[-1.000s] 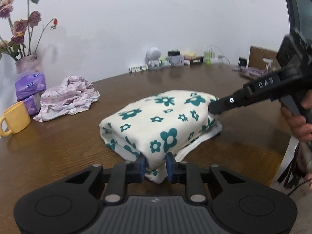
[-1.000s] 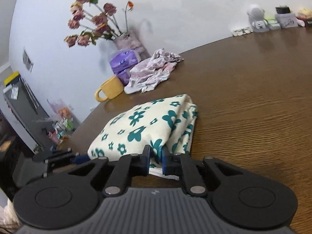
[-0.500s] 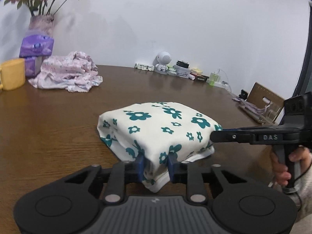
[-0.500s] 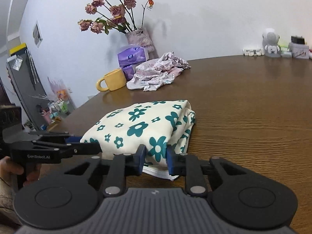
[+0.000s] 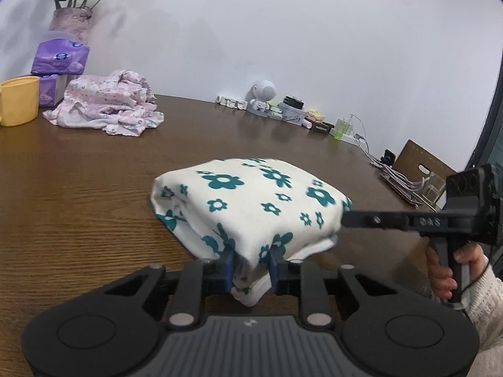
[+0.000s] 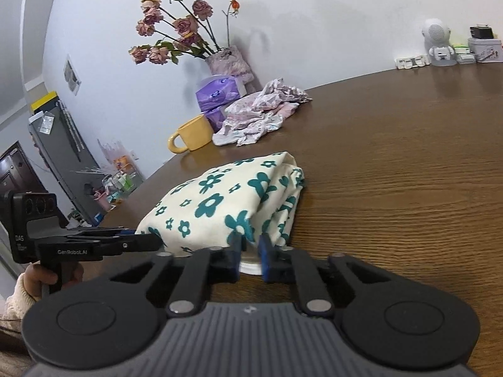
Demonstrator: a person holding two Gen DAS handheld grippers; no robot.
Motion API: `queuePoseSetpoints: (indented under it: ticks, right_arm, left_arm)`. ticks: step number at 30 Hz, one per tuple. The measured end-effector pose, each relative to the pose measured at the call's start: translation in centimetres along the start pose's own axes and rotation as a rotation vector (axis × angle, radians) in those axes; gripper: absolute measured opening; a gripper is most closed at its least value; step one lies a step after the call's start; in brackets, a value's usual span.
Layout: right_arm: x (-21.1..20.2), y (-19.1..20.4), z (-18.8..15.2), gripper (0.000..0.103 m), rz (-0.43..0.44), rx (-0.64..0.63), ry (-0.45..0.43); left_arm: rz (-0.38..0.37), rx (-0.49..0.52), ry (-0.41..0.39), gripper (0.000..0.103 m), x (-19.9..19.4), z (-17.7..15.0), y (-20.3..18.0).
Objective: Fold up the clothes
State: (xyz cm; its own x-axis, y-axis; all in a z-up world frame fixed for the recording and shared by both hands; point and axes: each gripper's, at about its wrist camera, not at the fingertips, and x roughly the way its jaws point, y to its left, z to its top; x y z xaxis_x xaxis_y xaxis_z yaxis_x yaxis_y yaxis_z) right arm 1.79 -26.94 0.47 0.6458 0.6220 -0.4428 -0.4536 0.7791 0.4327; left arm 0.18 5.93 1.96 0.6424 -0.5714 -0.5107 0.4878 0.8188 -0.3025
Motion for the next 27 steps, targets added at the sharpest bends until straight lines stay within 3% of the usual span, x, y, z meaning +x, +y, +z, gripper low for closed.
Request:
queuePoseSetpoints:
  ticks: [6, 12, 18, 22, 27]
  right_arm:
    - [0.4, -1.2, 1.2, 0.006, -0.061, 0.037, -0.053]
    - [0.0, -2.9, 2.1, 0.010, -0.205, 0.140, -0.144]
    - [-2.6, -2.3, 0.8, 0.016, -0.294, 0.126, -0.191]
    - [-3.8, -1.4, -0.3, 0.024, -0.334, 0.117, -0.184]
    - [-3.6, 1.6, -2.0, 0.032, -0.279, 0.004, -0.133]
  left_arm:
    - [-0.012, 0.081, 0.013, 0.017, 1.2, -0.2, -3.6]
    - [-0.021, 0.173, 0.025, 0.017, 5.2, 0.1, -8.8]
    - [-0.022, 0.202, 0.022, 0.019, 8.0, 0.3, -11.7]
    - [-0.043, 0.206, 0.004, 0.042, 5.5, -0.4, -11.2]
    - [0.085, 0.188, -0.076, 0.049, 0.9, -1.1, -9.0]
